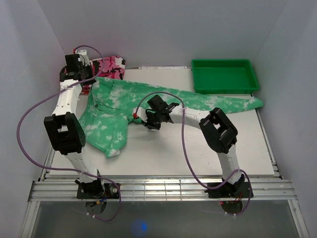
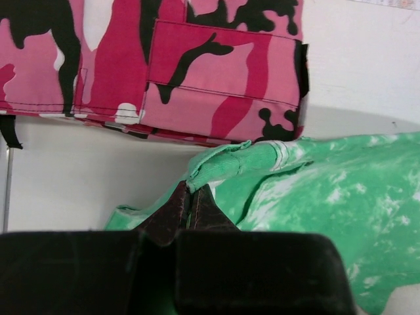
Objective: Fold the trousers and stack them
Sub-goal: Flatten the trousers out
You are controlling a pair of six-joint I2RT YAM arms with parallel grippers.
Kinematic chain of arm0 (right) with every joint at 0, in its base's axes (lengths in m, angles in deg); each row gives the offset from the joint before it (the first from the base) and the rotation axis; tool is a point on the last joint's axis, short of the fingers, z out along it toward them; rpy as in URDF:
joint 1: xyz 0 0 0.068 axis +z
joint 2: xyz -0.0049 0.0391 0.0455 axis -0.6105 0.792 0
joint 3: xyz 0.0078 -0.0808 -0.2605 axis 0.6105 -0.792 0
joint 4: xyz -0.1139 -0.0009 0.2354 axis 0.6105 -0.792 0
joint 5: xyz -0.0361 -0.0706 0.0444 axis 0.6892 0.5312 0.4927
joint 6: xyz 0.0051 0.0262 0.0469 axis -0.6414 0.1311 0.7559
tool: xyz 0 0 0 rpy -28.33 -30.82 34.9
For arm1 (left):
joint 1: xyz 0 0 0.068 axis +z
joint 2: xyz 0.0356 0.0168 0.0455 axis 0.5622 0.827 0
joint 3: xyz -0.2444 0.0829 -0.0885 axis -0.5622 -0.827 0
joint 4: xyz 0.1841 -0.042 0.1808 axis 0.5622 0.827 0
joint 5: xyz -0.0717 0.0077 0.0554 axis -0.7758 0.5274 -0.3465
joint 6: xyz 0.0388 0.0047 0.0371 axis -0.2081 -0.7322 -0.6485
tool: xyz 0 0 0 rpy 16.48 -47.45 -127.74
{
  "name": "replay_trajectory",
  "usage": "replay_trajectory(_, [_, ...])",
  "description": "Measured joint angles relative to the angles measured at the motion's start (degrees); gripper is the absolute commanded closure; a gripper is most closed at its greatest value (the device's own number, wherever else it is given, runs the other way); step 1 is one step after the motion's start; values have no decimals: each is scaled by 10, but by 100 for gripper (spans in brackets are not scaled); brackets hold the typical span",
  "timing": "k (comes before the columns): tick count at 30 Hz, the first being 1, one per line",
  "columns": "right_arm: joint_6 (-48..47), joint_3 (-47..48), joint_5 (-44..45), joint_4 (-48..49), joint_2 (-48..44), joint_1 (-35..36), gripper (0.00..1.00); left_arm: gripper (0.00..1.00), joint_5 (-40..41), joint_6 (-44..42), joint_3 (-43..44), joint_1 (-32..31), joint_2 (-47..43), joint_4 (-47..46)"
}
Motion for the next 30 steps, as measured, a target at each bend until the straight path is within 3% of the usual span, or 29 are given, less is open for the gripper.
replay_trajectory(11, [-65,-127,-32,-174,-230,-95,92,100,-10,-13,-1,16,19,-5])
replay_trajectory(12, [-73,-142,-35,-183,-246,-105,78,100,-11,-13,-2,16,19,-7])
replay_trajectory(14, [-78,-168,-34,-194,-270,-122,65,100,-14,-12,-6,17,19,-11])
replay_trajectory(15, [-75,-178,-34,-194,-276,-126,46,100,-15,-12,-8,17,19,-13])
replay_trajectory(18, [-48,-165,-26,-187,-261,-112,28,100,-18,-9,-17,17,19,-18])
replay_trajectory(25, [30,-24,-19,-138,-111,-67,29,100,-21,-6,-26,17,19,-20])
replay_trajectory(30, [55,14,-2,-112,-49,-43,31,100,-21,-6,-28,17,17,-21])
